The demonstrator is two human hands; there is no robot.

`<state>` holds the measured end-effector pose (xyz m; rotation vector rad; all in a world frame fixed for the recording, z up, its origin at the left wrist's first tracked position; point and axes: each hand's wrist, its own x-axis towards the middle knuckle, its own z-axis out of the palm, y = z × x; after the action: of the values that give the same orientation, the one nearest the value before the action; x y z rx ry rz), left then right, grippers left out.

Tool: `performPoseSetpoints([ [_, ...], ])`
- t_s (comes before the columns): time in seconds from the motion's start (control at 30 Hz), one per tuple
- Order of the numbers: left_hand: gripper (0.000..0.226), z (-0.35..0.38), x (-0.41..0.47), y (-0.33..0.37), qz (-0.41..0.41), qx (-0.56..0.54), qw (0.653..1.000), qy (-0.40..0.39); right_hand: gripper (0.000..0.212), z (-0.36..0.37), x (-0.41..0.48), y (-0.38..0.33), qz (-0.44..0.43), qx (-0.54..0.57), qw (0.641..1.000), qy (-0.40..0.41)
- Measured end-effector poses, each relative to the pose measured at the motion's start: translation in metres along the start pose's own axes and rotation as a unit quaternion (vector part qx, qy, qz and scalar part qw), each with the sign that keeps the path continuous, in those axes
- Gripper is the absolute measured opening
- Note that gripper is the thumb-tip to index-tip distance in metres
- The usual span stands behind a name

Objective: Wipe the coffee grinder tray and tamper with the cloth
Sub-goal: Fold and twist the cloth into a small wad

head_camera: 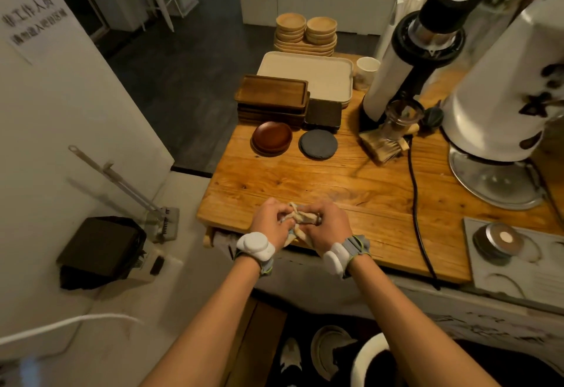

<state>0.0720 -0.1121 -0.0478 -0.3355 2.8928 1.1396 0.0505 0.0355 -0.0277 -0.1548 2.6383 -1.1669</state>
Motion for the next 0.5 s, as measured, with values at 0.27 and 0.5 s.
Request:
performPoseSetpoints([
  [0.27,0.019,0.024,0.030,0.033,0.030,0.003,0.999,-0.013,0.033,-0.027,0.021,0.026,0.023,0.001,1.000,0.015],
  [0.5,0.016,0.035,0.071,0.060,0.055,0.012,0.998,-0.015,0.032,-0.047,0.060,0.035,0.033,-0.010,0.997,0.066],
])
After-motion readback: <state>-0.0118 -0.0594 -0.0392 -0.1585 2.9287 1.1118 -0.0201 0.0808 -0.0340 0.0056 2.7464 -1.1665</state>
